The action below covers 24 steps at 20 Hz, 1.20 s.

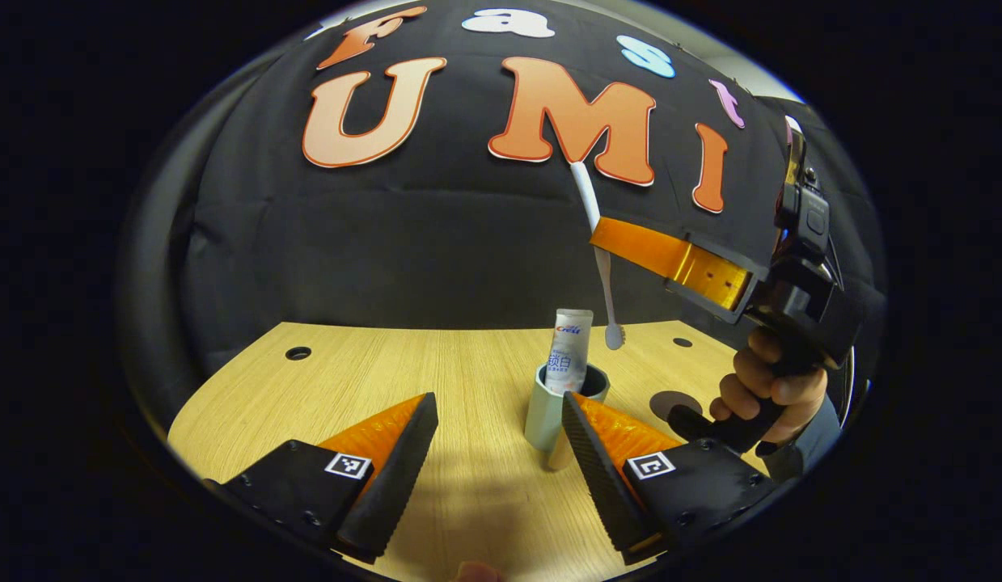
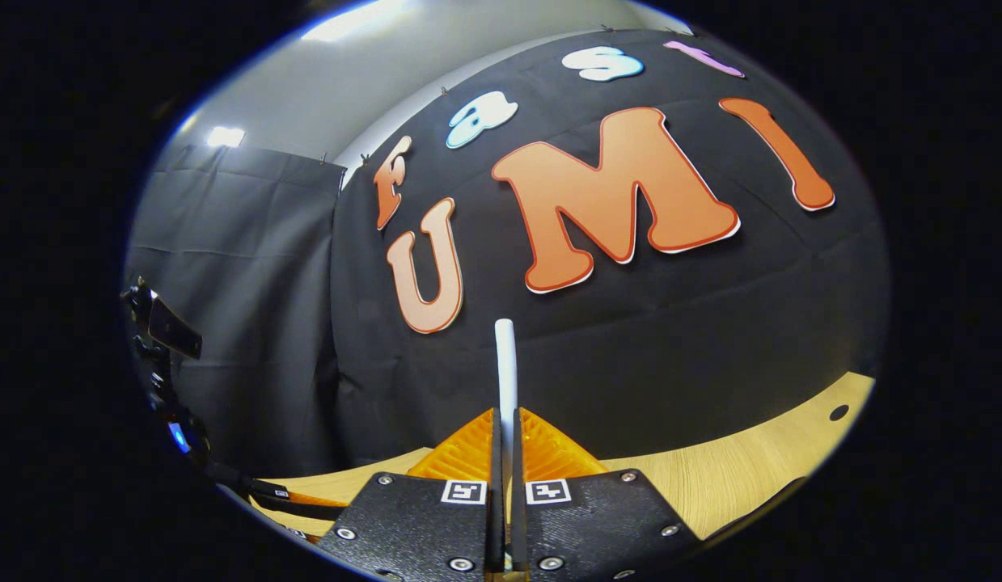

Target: Put the toothbrush and toothpaste on the desktop into the cup, then pick up the cup and place it on the coaster on the desktop.

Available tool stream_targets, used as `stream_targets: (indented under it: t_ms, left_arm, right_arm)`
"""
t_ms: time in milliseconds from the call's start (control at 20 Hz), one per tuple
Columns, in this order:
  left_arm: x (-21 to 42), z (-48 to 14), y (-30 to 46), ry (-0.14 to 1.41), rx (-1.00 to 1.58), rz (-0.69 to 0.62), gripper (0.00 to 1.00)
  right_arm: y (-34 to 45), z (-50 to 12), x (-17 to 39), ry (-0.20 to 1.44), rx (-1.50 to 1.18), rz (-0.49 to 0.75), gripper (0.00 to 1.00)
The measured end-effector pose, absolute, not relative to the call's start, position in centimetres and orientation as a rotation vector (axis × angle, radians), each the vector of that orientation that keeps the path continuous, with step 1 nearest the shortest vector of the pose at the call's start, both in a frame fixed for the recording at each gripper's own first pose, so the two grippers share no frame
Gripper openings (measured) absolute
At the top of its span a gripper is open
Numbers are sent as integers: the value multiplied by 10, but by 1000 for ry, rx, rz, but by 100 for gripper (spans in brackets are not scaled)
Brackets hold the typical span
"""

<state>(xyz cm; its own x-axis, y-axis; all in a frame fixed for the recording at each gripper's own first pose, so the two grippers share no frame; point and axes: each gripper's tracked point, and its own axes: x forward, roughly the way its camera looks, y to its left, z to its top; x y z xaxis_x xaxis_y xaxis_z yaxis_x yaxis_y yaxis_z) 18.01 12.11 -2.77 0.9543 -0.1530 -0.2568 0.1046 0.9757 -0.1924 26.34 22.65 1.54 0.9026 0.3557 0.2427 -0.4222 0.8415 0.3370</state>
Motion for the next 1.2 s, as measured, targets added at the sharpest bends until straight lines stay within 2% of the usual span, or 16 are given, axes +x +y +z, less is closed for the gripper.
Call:
stream_targets:
  t_ms: [300,450,800,1200]
  left_arm:
    - [188,-44,124,302,-177,-113,99]
    - [192,-47,119,307,-179,-115,99]
    - [202,-30,102,312,-162,-149,99]
    - [214,-2,92,409,-130,-187,99]
  right_arm:
    - [240,-16,279,-162,384,442,4]
    - [237,-28,284,-152,331,425,7]
    - [204,-18,267,-163,348,402,11]
    - [150,7,225,-183,264,366,44]
